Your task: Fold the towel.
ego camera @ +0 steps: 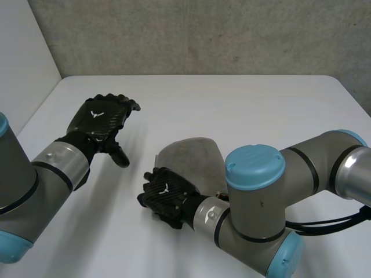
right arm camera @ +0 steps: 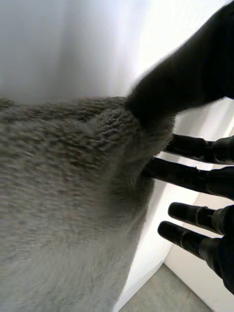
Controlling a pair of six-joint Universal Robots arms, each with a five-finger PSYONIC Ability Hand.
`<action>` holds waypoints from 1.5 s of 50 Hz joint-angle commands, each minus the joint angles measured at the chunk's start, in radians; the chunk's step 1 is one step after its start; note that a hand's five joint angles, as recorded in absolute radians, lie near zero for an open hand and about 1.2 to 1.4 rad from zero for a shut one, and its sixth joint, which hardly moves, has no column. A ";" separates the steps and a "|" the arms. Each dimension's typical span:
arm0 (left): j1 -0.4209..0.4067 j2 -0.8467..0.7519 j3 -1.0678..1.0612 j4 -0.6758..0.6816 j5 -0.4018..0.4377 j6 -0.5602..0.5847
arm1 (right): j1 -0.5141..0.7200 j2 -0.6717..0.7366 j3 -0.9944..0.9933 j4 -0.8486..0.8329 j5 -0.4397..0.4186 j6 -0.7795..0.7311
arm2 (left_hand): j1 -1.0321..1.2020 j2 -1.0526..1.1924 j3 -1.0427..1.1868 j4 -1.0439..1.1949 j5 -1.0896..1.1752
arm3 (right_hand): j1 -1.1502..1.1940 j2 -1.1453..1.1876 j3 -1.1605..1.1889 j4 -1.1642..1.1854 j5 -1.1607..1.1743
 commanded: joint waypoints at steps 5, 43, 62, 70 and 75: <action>-0.032 -0.056 0.059 0.040 -0.004 -0.012 | -0.153 -0.321 0.172 -0.056 0.074 0.220 | -0.068 -0.062 -0.051 -0.059 -0.044 | -0.620 -0.670 -0.043 -0.076 -0.642; -0.216 -0.439 0.169 0.029 -0.116 -0.143 | -0.304 -0.024 0.131 -0.097 0.165 0.596 | -0.068 -0.062 -0.051 -0.059 -0.044 | -0.620 -0.670 -0.043 -0.076 -0.642; -0.190 -0.163 0.194 0.002 -0.177 -0.159 | -0.330 -0.321 0.109 -0.053 0.264 0.574 | -0.068 -0.062 -0.051 -0.059 -0.044 | -0.620 -0.670 -0.043 -0.076 -0.642; -0.124 -0.058 0.275 -0.151 -0.208 -0.178 | -0.374 -0.435 0.060 -0.008 0.344 0.491 | -0.071 -0.065 -0.051 -0.059 -0.047 | -0.620 -0.670 -0.043 -0.076 -0.642; -0.112 -0.037 0.300 -0.210 -0.209 -0.207 | -0.416 -0.489 0.060 0.009 0.390 0.459 | -0.071 -0.065 -0.051 -0.059 -0.047 | -0.620 -0.670 -0.043 -0.076 -0.642</action>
